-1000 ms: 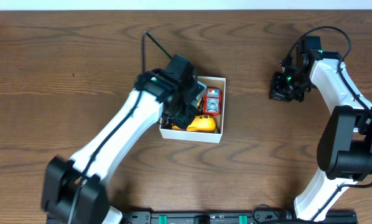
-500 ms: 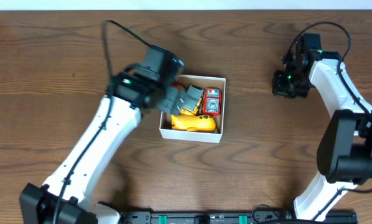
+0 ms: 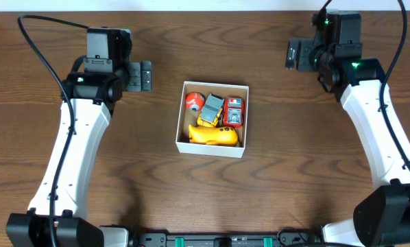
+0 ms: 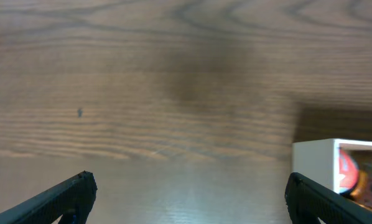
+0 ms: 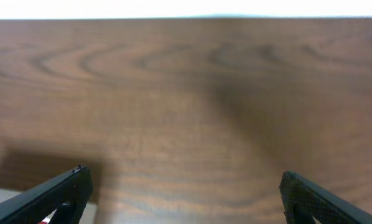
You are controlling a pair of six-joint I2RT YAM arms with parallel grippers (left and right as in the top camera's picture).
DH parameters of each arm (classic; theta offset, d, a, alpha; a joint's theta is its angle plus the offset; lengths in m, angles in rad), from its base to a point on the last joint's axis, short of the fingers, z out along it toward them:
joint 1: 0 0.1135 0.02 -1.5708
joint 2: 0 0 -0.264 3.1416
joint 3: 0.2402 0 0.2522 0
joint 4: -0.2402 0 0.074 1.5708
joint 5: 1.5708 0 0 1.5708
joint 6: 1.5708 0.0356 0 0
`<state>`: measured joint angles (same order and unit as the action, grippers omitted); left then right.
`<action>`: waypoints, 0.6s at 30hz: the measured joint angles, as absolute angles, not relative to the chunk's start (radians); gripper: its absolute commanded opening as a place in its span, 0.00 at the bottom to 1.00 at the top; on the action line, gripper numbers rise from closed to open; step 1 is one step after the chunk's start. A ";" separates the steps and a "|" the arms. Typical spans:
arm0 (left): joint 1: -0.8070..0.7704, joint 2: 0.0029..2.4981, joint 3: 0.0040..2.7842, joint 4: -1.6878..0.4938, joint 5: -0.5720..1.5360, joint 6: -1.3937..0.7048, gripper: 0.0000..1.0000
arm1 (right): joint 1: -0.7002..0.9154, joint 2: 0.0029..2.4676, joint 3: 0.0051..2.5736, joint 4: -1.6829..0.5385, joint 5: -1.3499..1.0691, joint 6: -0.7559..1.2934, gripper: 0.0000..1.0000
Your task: Pack container
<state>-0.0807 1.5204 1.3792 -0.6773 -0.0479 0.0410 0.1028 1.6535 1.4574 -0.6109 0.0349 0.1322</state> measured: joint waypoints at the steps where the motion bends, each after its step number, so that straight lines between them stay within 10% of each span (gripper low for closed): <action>1: -0.075 1.520 1.379 -0.686 -0.057 0.041 0.98 | 0.103 1.654 1.457 -0.635 0.037 0.132 0.99; 18: -0.088 0.963 0.999 -0.659 -0.098 -0.060 0.98 | 0.176 1.095 1.126 -0.752 0.139 0.161 0.99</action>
<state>-0.0875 0.9627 0.9985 -0.6594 -0.0982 -0.0601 0.1757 1.0950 1.1259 -0.7517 0.1390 0.1608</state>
